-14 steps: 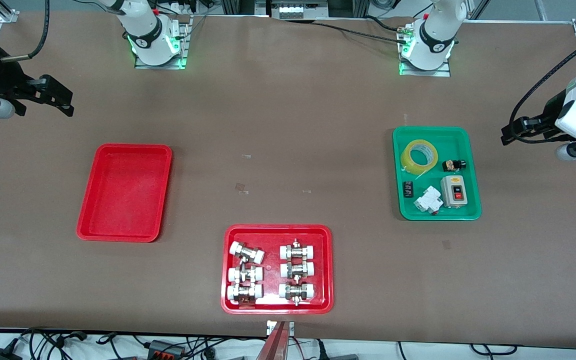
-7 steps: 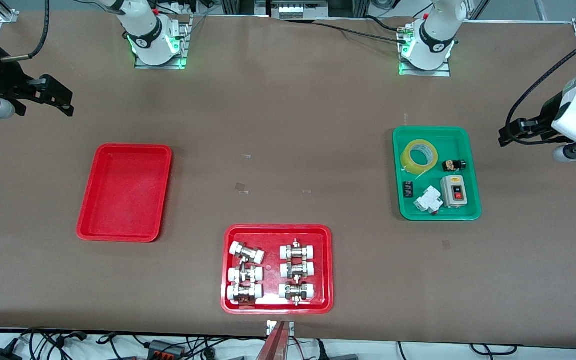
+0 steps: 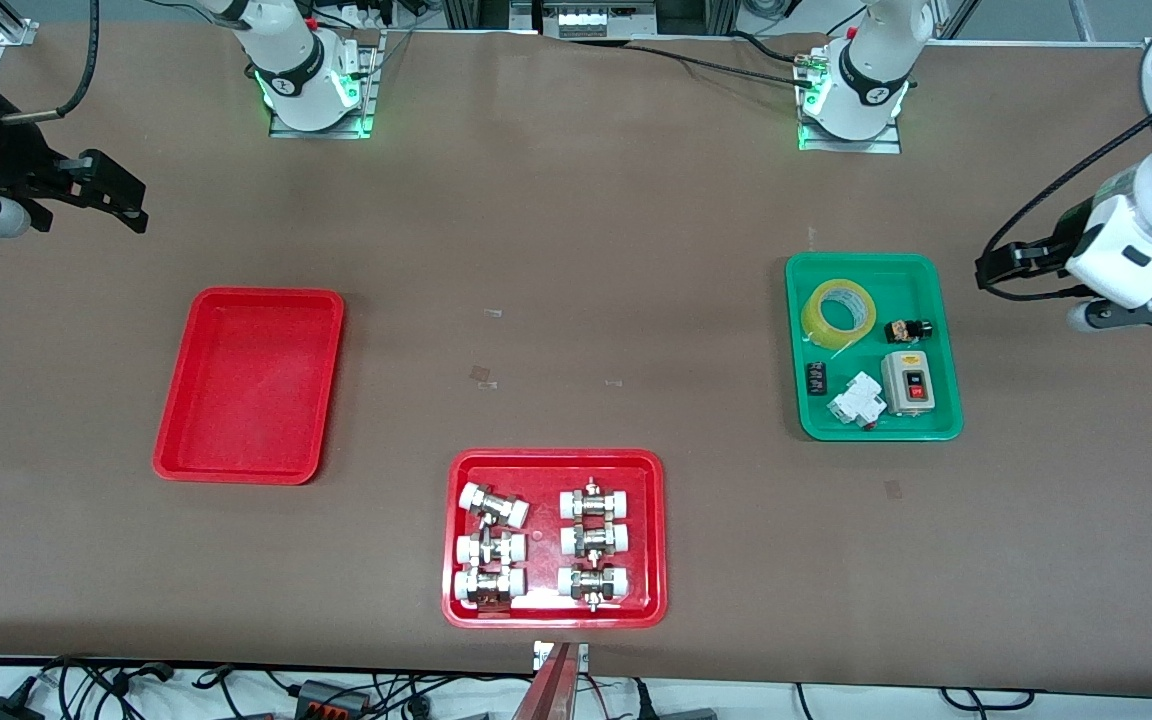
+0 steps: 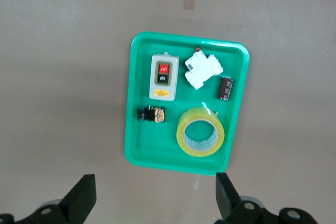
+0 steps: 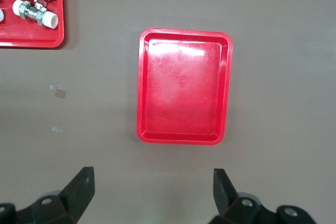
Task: Left arm passes tape to right arm into tray
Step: 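Move the left gripper down over the yellow tape roll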
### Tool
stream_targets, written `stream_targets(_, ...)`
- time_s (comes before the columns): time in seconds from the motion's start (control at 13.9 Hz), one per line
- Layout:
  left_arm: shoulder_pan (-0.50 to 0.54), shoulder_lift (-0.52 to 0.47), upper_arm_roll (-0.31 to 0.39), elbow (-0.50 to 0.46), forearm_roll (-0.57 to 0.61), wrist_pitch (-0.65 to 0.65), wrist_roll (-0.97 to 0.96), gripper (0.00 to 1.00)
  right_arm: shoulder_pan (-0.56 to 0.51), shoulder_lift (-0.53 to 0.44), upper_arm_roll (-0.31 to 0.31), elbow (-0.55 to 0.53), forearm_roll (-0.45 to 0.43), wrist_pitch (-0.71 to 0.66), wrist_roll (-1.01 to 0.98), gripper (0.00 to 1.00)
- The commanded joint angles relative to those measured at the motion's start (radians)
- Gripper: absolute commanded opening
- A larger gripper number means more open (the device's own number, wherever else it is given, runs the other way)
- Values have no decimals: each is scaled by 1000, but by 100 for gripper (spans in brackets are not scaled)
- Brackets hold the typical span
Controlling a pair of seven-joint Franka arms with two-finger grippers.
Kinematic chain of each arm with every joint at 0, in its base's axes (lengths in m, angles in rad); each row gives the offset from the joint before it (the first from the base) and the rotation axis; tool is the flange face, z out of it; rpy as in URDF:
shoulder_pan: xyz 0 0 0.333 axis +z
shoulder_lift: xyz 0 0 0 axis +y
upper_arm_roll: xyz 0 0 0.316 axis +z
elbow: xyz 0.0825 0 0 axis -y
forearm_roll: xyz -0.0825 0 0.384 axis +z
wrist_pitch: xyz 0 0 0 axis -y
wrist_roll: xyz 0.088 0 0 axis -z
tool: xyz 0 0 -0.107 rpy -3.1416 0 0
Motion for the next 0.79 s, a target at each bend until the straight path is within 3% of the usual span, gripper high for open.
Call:
stream_targets(0.0,16,-116,-10,-199,-13,144,10,100,4,7,4,15,-15,-13,16,100)
stream_targets(0.22,16,-224,-8,-394,-15,290,17,100,4,7,4,15,-15,-13,16,100)
stream_targets(0.72,37,-224,-1,-590,-21,445,17,100,2,7,4,17,-14,-13,16,100)
